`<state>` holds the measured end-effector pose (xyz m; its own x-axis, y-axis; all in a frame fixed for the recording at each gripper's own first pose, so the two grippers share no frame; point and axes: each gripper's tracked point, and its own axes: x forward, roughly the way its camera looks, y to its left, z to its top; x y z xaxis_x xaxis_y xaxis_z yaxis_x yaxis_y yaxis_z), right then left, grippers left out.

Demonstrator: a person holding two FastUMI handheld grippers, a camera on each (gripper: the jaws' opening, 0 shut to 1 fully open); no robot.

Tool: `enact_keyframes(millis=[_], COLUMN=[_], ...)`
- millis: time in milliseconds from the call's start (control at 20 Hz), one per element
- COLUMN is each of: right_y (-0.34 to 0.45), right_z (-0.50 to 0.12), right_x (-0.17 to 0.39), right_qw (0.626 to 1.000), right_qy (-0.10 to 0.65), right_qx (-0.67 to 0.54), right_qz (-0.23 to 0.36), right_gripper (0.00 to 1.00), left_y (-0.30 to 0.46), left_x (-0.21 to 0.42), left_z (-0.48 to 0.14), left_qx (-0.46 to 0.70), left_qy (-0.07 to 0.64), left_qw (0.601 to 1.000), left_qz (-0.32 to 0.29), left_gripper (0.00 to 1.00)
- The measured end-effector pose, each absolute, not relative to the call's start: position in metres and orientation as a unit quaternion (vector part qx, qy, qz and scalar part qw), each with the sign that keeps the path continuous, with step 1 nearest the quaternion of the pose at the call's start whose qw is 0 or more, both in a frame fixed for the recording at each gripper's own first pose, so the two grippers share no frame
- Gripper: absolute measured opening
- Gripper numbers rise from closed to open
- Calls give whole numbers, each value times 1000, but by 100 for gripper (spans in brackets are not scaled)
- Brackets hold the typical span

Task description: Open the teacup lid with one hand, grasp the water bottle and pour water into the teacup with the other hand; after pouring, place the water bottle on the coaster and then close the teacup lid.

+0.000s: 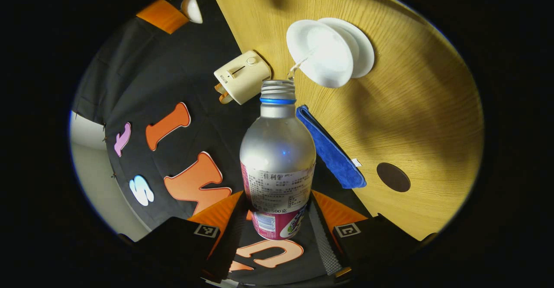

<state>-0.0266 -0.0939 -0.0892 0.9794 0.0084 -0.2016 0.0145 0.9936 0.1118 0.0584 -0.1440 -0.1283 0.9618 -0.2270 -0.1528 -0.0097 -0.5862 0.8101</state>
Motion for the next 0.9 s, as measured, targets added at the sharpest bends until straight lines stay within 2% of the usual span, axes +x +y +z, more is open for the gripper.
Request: enact_keyframes(millis=[300, 500, 700, 900], right_y=[-88, -81, -76, -72], right_z=[-90, -87, -87, -86], right_x=[-24, -21, -15, -10], right_qw=[993, 993, 993, 993], right_qy=[104, 103, 103, 104], right_qx=[55, 55, 54, 57], right_qz=[3, 9, 12, 13], right_gripper=[19, 19, 19, 19], left_y=[-145, -147, -142, -118], left_x=[56, 55, 53, 57], left_z=[-127, -121, -117, -117], left_qx=[881, 866, 835, 776], left_qy=[-82, -96, -109, -87], left_qw=[451, 477, 528, 615], left_qz=[-115, -112, -111, -106], left_gripper=[82, 82, 82, 80])
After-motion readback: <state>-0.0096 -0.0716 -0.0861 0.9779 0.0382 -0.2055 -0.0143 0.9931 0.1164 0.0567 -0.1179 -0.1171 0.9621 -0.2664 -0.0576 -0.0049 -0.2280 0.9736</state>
